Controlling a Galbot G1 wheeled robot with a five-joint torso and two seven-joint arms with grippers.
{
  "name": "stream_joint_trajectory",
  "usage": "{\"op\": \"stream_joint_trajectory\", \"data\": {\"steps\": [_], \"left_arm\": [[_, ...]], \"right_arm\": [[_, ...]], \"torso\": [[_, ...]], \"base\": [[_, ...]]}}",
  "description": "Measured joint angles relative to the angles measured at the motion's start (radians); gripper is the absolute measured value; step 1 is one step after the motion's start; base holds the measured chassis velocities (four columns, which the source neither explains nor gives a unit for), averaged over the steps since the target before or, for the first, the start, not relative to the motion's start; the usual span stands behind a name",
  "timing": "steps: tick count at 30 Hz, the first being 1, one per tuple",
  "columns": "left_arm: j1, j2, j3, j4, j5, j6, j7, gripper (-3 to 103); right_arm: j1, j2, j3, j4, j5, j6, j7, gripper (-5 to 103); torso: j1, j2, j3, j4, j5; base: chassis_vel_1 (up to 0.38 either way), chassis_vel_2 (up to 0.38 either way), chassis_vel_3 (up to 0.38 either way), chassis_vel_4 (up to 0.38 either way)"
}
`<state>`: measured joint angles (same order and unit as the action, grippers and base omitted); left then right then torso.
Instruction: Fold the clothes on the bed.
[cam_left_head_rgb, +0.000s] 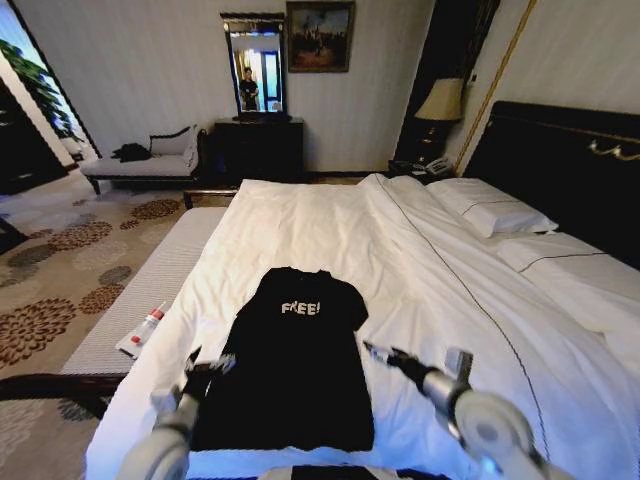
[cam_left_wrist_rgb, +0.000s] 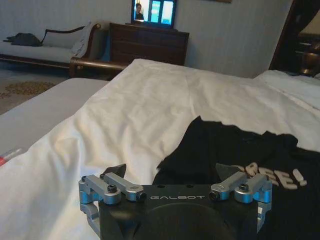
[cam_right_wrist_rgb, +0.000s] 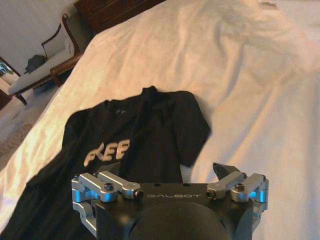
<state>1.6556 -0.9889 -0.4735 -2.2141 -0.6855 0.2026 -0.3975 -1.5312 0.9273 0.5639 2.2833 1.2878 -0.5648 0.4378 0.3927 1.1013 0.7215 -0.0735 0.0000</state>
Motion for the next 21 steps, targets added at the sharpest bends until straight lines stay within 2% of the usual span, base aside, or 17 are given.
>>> {"op": "stream_joint_trajectory", "data": {"steps": [5,12,17,21], "left_arm": [[-0.057,0.018,0.024,0.039,-0.042,0.011,-0.004,100],[-0.205,0.022,0.085,0.164,-0.169,0.019,-0.011,100],[-0.304,0.016,0.130,0.248,-0.188,0.019,-0.006,100],[-0.327,0.014,0.145,0.261,-0.194,0.019,-0.004,100]], "right_arm": [[0.071,0.006,-0.022,-0.049,0.023,-0.001,-0.003,100],[0.098,0.013,-0.028,-0.093,0.021,-0.005,-0.019,100],[0.080,0.008,-0.012,-0.093,0.017,-0.006,-0.027,100],[0.094,0.009,-0.010,-0.117,0.015,-0.006,-0.035,100]], "torso": [[0.000,0.000,0.000,0.0003,0.0001],[0.000,0.000,0.000,0.0001,0.0001],[0.000,0.000,0.000,-0.0001,-0.0001],[0.000,0.000,0.000,0.0000,-0.0002]], "base": [[0.000,0.000,0.000,0.000],[0.000,0.000,0.000,0.000],[0.000,0.000,0.000,0.000],[0.000,0.000,0.000,0.000]]}}
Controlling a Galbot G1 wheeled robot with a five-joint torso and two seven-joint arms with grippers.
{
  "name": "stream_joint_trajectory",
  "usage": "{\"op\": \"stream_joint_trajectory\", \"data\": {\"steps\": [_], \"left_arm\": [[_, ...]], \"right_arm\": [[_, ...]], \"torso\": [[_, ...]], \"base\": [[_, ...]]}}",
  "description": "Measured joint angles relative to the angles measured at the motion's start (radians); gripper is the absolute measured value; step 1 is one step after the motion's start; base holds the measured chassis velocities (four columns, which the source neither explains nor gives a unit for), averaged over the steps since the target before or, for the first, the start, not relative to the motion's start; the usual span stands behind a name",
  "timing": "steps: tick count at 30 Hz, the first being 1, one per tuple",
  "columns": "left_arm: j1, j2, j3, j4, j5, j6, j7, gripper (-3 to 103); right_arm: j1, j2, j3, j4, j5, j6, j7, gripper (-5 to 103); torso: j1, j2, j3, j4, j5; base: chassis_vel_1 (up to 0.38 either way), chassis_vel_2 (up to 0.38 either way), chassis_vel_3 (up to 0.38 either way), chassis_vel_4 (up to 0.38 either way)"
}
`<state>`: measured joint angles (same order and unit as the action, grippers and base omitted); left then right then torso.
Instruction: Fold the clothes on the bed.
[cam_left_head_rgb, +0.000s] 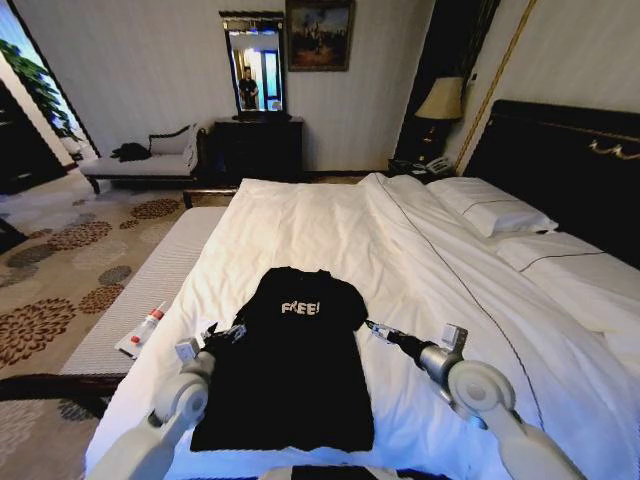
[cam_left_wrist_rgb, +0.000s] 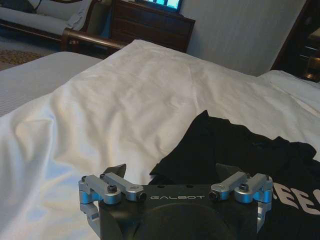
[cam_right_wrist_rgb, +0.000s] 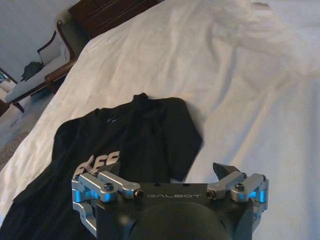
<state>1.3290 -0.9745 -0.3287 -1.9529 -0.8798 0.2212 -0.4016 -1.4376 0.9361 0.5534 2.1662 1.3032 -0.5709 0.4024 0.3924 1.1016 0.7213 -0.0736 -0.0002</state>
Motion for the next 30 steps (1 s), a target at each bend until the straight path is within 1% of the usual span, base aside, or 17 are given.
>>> {"op": "stream_joint_trajectory", "data": {"steps": [2,3,4,6,8,9,12,13,15,17,18,22,28,30], "left_arm": [[0.001,0.000,0.000,0.000,0.000,0.000,0.000,100],[0.010,0.003,-0.002,-0.006,0.000,0.000,0.000,100],[0.019,0.009,-0.006,-0.013,0.000,0.000,0.001,100],[0.030,0.016,-0.012,-0.020,-0.001,0.000,0.001,100],[0.051,0.033,-0.025,-0.037,-0.004,0.000,0.001,100],[0.051,0.033,-0.025,-0.037,-0.004,0.000,0.001,100],[0.069,0.059,-0.041,-0.053,-0.011,-0.001,-0.004,100],[0.069,0.059,-0.041,-0.053,-0.011,-0.001,-0.004,100],[0.090,0.084,-0.055,-0.070,-0.023,-0.001,-0.010,100],[0.112,0.112,-0.077,-0.088,-0.035,-0.001,-0.013,100],[0.112,0.112,-0.077,-0.088,-0.035,-0.001,-0.013,100],[0.148,0.141,-0.115,-0.109,-0.050,0.005,-0.021,100],[0.174,0.145,-0.139,-0.128,-0.052,0.010,-0.027,100],[0.187,0.139,-0.150,-0.136,-0.052,0.012,-0.029,100]], "right_arm": [[0.013,0.003,0.001,-0.022,0.000,0.000,-0.015,100],[0.041,0.013,0.004,-0.063,0.022,-0.003,-0.030,100],[0.061,0.020,0.003,-0.088,0.046,-0.010,-0.031,100],[0.080,0.028,-0.001,-0.107,0.065,-0.017,-0.032,100],[0.141,0.051,-0.027,-0.161,0.099,-0.030,-0.031,100],[0.141,0.051,-0.027,-0.161,0.099,-0.030,-0.031,100],[0.238,0.089,-0.062,-0.249,0.133,-0.053,-0.036,100],[0.238,0.089,-0.062,-0.249,0.133,-0.053,-0.036,100],[0.287,0.105,-0.070,-0.303,0.142,-0.081,-0.070,100],[0.322,0.116,-0.076,-0.355,0.134,-0.094,-0.113,100],[0.322,0.116,-0.076,-0.355,0.134,-0.094,-0.113,100],[0.374,0.144,-0.088,-0.456,0.109,-0.095,-0.150,100],[0.406,0.168,-0.102,-0.541,0.092,-0.096,-0.165,100],[0.412,0.175,-0.108,-0.571,0.074,-0.103,-0.190,100]], "torso": [[0.000,0.000,0.000,0.0001,0.0001],[0.000,0.000,0.000,0.0001,0.0002],[0.000,0.000,0.000,0.0001,0.0002],[0.000,0.000,0.000,0.0001,0.0003],[0.000,0.000,0.000,0.0004,0.0002],[0.000,0.000,0.000,0.0004,0.0002],[0.000,0.000,0.000,0.0004,0.0001],[0.000,0.000,0.000,0.0004,0.0001],[0.000,0.000,0.000,0.0004,0.0000],[0.000,0.000,0.000,0.0003,0.0000],[0.000,0.000,0.000,0.0003,0.0000],[0.000,0.000,0.000,0.0002,0.0000],[0.000,0.000,0.000,0.0001,0.0002],[0.000,0.000,0.000,0.0002,0.0002]], "base": [[0.000,0.000,0.000,0.000],[0.000,0.000,0.000,0.000],[0.000,0.000,0.000,0.000],[0.000,0.000,0.000,0.000],[0.000,0.000,0.000,0.000],[0.000,0.000,0.000,0.000],[0.000,0.000,0.000,0.000],[0.000,0.000,0.000,0.000],[0.000,0.000,0.000,0.000],[0.000,0.000,0.000,0.000],[0.000,0.000,0.000,0.000],[0.000,0.000,0.000,0.000],[0.000,0.000,0.000,0.000],[0.000,0.000,0.000,0.000]]}}
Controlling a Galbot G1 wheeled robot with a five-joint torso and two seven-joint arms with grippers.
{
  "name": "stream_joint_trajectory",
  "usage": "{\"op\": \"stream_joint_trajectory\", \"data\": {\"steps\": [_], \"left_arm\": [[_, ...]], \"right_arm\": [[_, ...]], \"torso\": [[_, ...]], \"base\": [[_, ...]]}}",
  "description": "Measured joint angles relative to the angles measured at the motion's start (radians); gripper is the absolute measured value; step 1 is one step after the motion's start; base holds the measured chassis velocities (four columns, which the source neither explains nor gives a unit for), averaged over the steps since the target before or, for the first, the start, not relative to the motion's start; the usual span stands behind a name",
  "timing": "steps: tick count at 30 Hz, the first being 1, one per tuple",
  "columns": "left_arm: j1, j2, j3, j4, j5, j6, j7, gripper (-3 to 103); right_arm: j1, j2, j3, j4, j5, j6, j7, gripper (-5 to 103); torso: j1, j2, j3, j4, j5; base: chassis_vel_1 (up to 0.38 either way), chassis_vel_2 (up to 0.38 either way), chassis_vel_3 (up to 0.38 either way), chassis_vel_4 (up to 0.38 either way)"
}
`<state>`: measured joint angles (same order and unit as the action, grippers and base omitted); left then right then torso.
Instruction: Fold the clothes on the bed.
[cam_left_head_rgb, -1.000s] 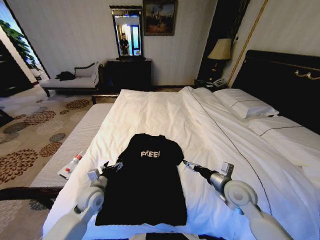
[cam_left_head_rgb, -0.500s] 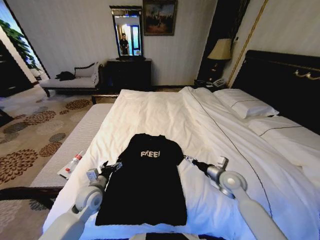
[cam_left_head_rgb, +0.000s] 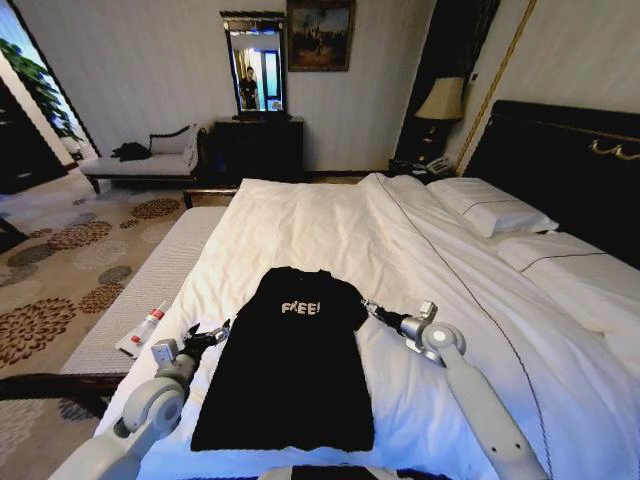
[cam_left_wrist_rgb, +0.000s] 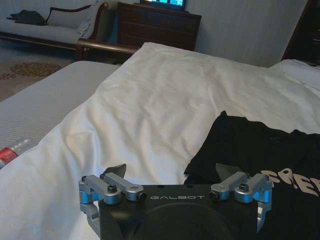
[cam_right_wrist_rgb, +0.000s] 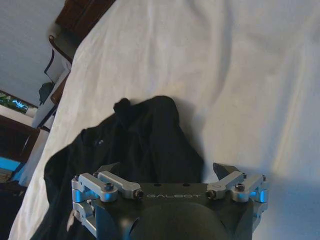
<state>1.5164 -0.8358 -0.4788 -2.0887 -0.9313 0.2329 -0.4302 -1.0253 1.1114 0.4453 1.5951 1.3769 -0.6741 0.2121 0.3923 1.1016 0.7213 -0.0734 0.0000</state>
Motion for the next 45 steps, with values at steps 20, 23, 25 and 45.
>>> {"op": "stream_joint_trajectory", "data": {"steps": [20,23,25,45], "left_arm": [[0.038,-0.023,-0.052,-0.022,-0.006,0.003,-0.004,100],[0.038,-0.031,-0.052,-0.027,-0.007,0.003,-0.004,100],[0.039,-0.033,-0.053,-0.030,-0.011,0.003,-0.004,100],[0.058,-0.042,-0.090,-0.045,-0.018,0.002,0.002,100]], "right_arm": [[0.053,0.009,-0.032,-0.106,-0.054,-0.001,-0.053,52],[0.057,0.006,-0.035,-0.106,-0.052,0.001,-0.051,41],[0.058,0.005,-0.036,-0.104,-0.051,0.001,-0.050,30],[0.058,-0.030,-0.034,-0.061,-0.127,0.053,-0.046,0]], "torso": [[0.000,0.000,0.000,0.0000,0.0000],[0.000,0.000,0.000,0.0000,0.0000],[0.000,0.000,0.000,0.0000,0.0000],[0.000,0.000,0.000,0.0001,0.0000]], "base": [[0.000,0.000,0.000,0.000],[0.000,0.000,0.000,0.000],[0.000,0.000,0.000,0.000],[0.000,0.000,0.000,0.000]]}}
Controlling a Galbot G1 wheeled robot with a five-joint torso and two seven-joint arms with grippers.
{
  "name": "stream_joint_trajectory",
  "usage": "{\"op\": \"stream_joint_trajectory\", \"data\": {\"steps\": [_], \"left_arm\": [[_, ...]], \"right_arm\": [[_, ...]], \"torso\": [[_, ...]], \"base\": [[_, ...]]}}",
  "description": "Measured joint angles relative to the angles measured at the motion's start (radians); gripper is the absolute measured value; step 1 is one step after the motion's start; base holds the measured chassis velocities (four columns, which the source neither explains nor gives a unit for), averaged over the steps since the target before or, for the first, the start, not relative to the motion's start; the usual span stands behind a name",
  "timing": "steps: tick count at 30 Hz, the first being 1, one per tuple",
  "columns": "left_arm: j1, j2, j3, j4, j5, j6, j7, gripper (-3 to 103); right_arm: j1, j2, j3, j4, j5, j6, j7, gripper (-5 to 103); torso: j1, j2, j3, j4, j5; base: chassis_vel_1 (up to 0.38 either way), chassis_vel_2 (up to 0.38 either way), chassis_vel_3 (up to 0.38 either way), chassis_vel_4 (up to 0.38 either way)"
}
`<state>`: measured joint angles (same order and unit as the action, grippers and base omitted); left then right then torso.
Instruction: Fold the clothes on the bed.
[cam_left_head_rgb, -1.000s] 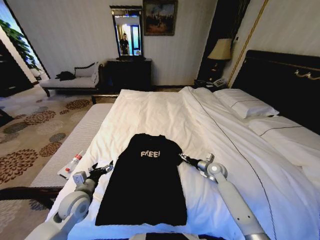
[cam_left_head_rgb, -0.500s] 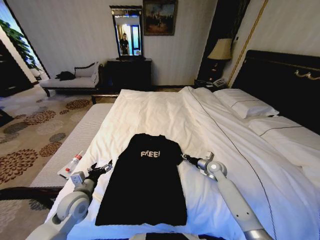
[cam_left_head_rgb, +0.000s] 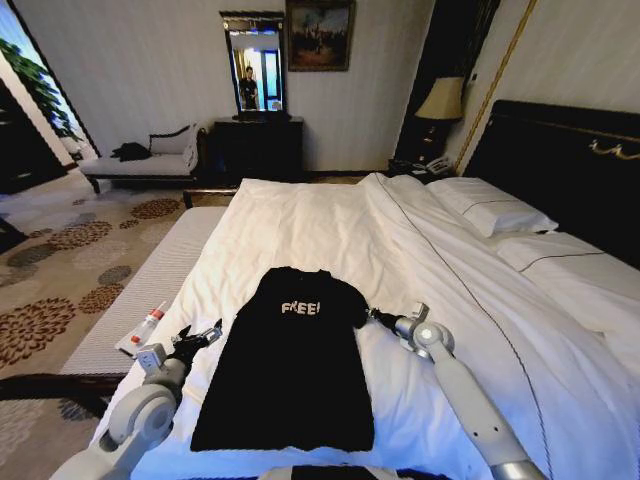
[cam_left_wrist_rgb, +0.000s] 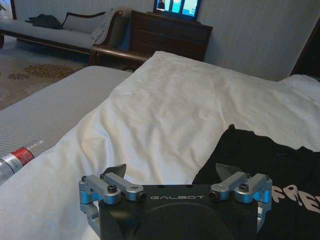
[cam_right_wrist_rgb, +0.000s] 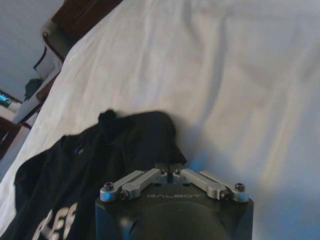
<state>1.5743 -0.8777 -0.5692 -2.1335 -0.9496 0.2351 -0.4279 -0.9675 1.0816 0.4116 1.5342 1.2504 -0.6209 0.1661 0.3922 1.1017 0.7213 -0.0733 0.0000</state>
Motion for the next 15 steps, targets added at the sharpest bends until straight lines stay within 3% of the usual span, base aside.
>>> {"op": "stream_joint_trajectory", "data": {"steps": [15], "left_arm": [[-0.005,-0.002,0.005,-0.009,-0.002,0.000,0.002,100]], "right_arm": [[-0.007,-0.047,0.026,0.023,-0.003,0.009,0.017,0]], "torso": [[0.000,0.000,0.000,-0.0001,0.0000]], "base": [[0.000,0.000,0.000,0.000]]}}
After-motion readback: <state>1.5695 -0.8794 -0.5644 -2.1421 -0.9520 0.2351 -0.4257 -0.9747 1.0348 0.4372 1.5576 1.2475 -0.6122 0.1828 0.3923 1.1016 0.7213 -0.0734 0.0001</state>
